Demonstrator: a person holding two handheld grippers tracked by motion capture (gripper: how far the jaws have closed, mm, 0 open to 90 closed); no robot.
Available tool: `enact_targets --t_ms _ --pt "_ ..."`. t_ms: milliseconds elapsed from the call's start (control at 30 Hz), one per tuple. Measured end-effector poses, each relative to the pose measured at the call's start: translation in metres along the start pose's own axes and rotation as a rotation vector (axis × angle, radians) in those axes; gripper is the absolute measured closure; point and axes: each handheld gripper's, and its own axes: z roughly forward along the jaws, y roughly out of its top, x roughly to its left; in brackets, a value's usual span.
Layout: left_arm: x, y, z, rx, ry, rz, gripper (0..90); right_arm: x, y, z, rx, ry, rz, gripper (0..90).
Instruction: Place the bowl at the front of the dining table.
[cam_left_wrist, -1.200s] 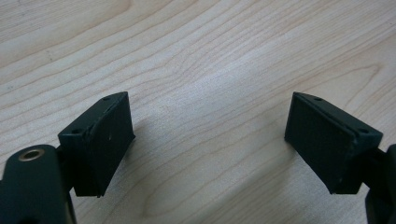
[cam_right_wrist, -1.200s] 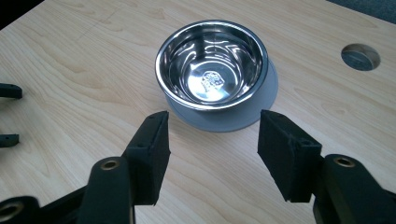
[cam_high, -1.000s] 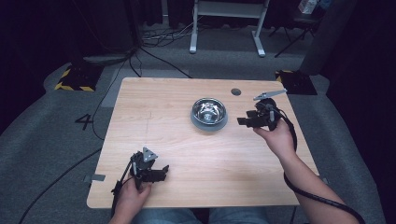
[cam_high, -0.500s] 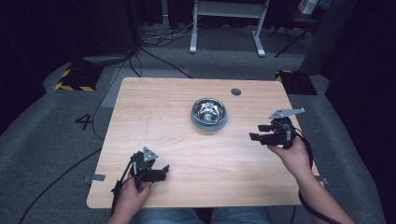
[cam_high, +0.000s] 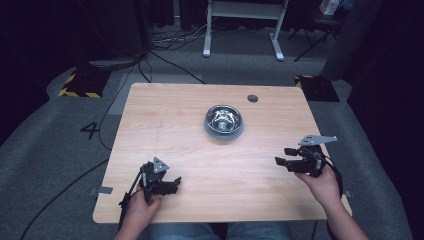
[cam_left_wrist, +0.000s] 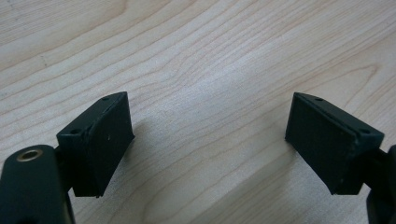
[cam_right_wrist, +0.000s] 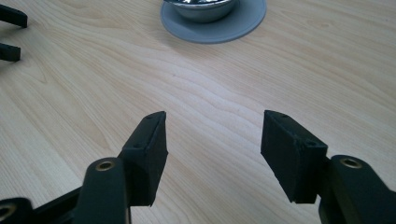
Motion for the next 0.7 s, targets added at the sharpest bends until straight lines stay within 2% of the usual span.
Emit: enact_targets --t_ms 133,167,267,433,600,700 --pt "0.000 0.000 0.000 0.000 0.000 0.000 15.1 0.001 -0.009 0.002 -0.005 -0.003 -0.010 40.2" --pt "0.000 0.000 0.000 0.000 0.000 0.000 15.1 0.003 -0.017 0.005 -0.022 0.010 -0.022 39.6" --pt "0.000 0.000 0.000 0.000 0.000 0.000 15.1 0.005 -0.026 0.010 -0.025 0.017 -0.042 39.6" --pt "0.000 0.000 0.000 0.000 -0.001 0.000 15.1 0.005 -0.042 0.020 -0.002 0.011 -0.014 39.6" --pt "0.000 0.000 0.000 0.001 0.000 0.002 15.1 0.008 -0.051 0.026 0.018 -0.011 -0.022 39.5" --pt "0.000 0.000 0.000 0.001 0.000 0.002 15.1 0.011 -0.059 0.031 0.036 -0.028 -0.046 39.2"
